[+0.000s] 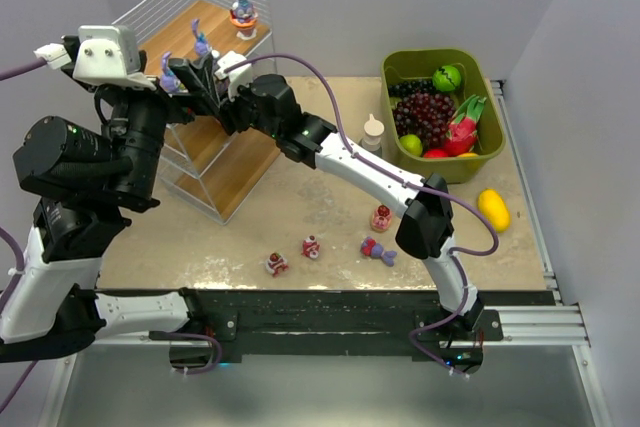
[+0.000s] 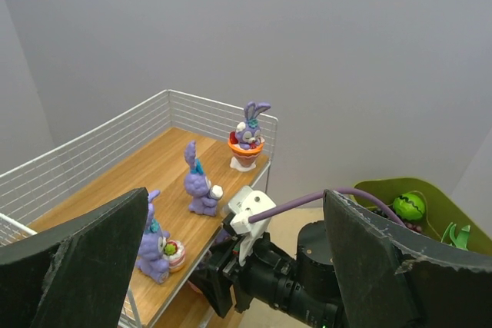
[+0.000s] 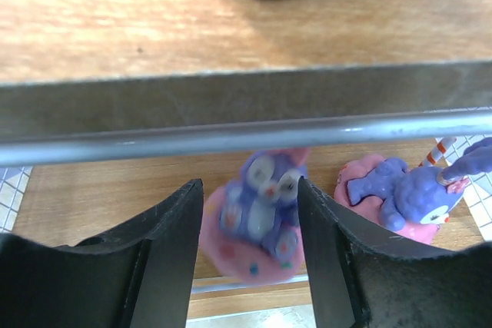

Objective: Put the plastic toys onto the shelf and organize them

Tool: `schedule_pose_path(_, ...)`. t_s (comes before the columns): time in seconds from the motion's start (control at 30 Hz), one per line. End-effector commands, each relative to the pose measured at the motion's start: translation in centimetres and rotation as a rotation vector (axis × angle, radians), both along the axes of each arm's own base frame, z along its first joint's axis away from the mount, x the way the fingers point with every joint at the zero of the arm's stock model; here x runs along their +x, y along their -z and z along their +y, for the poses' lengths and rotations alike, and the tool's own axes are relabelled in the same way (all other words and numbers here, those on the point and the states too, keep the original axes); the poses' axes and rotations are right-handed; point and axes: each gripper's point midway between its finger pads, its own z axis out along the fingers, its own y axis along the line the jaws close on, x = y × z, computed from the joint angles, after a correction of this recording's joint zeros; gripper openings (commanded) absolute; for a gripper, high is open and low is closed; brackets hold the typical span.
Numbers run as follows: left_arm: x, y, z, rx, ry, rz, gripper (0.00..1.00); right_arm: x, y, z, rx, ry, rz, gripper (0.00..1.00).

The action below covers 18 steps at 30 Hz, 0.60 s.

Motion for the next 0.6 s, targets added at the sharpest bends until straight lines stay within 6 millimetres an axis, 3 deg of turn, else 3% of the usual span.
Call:
schedule_pose_path(0.0, -0.3, -0.6, 0.8, -0.032, -0.02, -0.02, 1.0, -0.3, -1.9, 0.8, 0.064, -0.023, -0.019, 0.56)
schedule_pose_path(0.57, -0.4, -0.6, 1.1, -0.033, -0.027, -0.025, 1.0, -0.5, -2.4, -0.2, 0.085, 0.006, -0.018, 0.54)
